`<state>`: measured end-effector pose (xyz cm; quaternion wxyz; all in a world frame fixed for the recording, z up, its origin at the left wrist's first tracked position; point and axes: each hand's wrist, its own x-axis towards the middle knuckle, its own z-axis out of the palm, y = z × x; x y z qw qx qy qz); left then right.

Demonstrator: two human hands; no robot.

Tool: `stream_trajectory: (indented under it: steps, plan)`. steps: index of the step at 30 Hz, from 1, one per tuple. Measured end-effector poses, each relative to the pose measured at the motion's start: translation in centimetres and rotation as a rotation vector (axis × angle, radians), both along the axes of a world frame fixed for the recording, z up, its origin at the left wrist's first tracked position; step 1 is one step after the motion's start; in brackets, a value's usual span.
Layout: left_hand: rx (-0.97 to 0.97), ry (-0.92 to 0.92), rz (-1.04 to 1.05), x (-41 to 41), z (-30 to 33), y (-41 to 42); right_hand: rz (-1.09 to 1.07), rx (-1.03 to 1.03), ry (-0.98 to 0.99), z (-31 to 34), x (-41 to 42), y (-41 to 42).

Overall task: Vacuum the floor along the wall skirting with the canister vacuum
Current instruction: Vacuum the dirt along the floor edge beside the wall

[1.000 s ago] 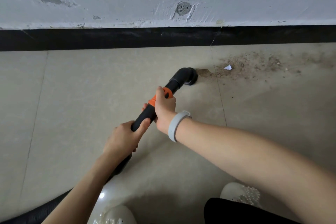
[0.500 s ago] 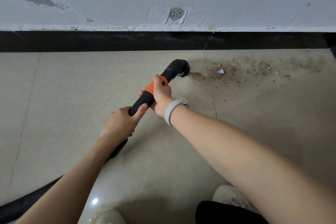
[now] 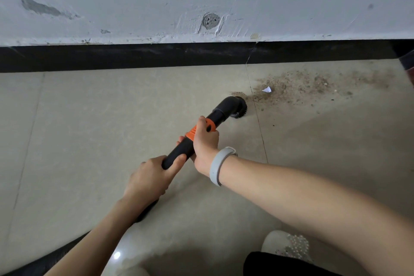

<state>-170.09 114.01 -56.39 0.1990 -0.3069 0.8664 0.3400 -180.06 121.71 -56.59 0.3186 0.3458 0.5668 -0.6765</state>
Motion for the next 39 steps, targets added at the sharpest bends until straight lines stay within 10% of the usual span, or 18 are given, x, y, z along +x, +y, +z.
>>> stream_trajectory:
  steps: [39]
  plan:
    - [-0.215, 0.048, -0.112, -12.0, 0.0, 1.6, -0.022, -0.146, 0.024, 1.0, -10.8, 2.0]
